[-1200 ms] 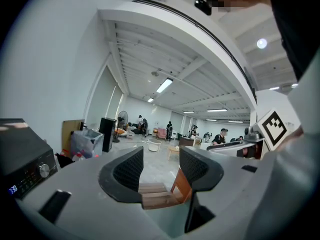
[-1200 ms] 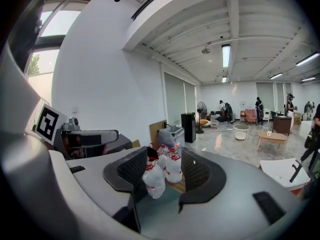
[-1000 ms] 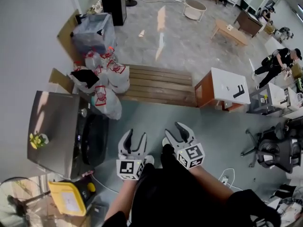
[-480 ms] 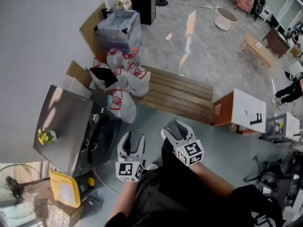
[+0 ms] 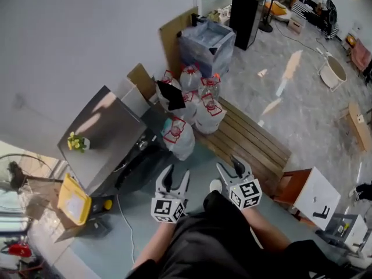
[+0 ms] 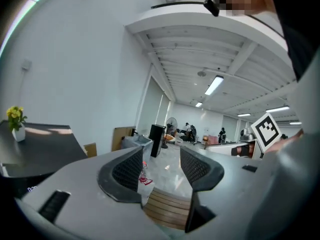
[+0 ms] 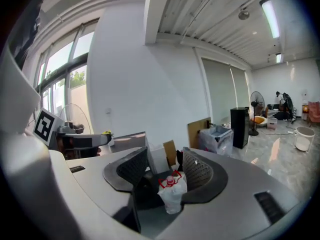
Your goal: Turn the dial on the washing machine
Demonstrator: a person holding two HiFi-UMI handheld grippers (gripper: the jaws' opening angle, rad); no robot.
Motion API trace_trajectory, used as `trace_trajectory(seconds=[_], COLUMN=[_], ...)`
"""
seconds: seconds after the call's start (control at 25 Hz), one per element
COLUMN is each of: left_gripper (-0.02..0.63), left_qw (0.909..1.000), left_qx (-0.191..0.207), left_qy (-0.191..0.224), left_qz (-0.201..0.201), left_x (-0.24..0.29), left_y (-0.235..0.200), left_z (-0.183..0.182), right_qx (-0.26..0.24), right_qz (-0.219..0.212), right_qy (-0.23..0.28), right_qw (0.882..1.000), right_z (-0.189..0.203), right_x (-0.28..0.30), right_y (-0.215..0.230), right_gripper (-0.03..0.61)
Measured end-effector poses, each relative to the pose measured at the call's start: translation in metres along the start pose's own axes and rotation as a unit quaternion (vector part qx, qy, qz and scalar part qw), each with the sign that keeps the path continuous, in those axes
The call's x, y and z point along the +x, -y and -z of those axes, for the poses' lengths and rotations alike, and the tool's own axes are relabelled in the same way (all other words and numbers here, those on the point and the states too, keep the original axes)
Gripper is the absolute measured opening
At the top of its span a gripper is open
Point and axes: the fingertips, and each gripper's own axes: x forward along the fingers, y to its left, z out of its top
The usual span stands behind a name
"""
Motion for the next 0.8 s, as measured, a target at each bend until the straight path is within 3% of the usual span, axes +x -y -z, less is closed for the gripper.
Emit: trace_trajectory(seconds=[0.24, 0.52, 0.8], left_gripper=[0.212, 0.212, 0.212], left_qw=[0.9977, 0.9890, 0.9751], left_qx=[-0.008, -0.025, -0.051], left_qy=[0.008, 0.016, 0.010], left_qz=[-0.067, -0.145, -0.216], left_x=[0.009, 0.015, 0.013], left_y=[-0.014, -0.033, -0.069], left_z=[-0.003, -0.005, 0.010], right_qx=[0.004, -0.009, -0.018], right_qz=[-0.065, -0.135, -0.161], right_qy=[-0.011, -0.011, -0.036], right_qw=[0.998, 0.991, 0.986], right_z=[-0.002, -0.014, -0.008], right_x=[0.029, 0.066, 0.100], right_y=[0.001, 0.002, 0.012], right_gripper=[0.202, 0.202, 0.202])
